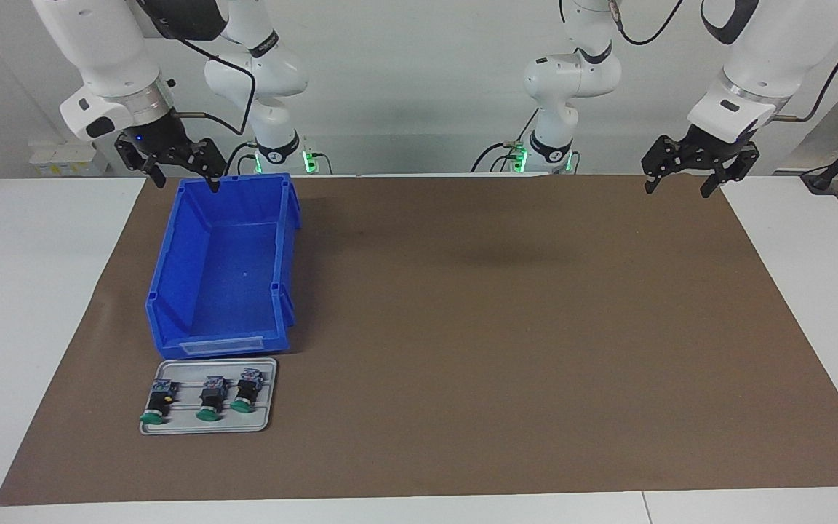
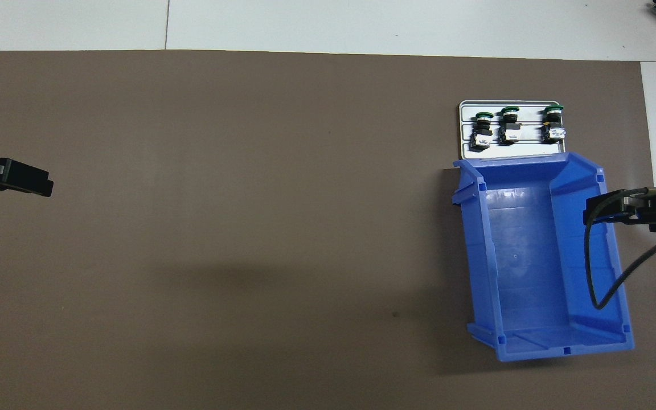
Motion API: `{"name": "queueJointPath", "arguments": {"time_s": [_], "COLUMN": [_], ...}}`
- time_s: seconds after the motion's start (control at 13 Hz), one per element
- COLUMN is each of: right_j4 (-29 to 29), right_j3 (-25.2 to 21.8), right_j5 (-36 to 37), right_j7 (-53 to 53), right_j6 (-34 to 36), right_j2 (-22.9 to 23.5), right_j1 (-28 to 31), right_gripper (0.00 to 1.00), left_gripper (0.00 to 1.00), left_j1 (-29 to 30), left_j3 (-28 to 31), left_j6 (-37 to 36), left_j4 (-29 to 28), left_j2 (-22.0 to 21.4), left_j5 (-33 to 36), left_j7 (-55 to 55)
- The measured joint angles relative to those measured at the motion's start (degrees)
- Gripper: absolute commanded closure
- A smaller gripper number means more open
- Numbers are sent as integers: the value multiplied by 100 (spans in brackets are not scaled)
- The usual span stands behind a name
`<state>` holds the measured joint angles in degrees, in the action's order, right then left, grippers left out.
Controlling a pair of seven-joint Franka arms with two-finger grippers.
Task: Place and press button with both arms
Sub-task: 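Move the right gripper toward the metal tray of green buttons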
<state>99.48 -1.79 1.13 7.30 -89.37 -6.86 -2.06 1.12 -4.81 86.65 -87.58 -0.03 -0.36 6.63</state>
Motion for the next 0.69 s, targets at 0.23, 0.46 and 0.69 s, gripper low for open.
{"name": "queueJointPath", "arguments": {"time_s": [0.23, 0.46, 0.69], "right_j4": [1, 60, 151], "right_j3": [0, -7, -25], "right_j5": [0, 0, 0], "right_j7": [-60, -127, -130], "right_j6": [-212, -543, -1114], "right_j2": [1, 90, 527], "right_j1": [0, 10, 28], "right_gripper": [9, 11, 12], "left_gripper": [0, 0, 0], "left_j1": [0, 0, 0], "left_j3": [0, 0, 0], "left_j6": [0, 0, 0], "left_j4": [0, 0, 0], "left_j2": [0, 0, 0], "left_j5": [0, 0, 0], "left_j7": [0, 0, 0]}}
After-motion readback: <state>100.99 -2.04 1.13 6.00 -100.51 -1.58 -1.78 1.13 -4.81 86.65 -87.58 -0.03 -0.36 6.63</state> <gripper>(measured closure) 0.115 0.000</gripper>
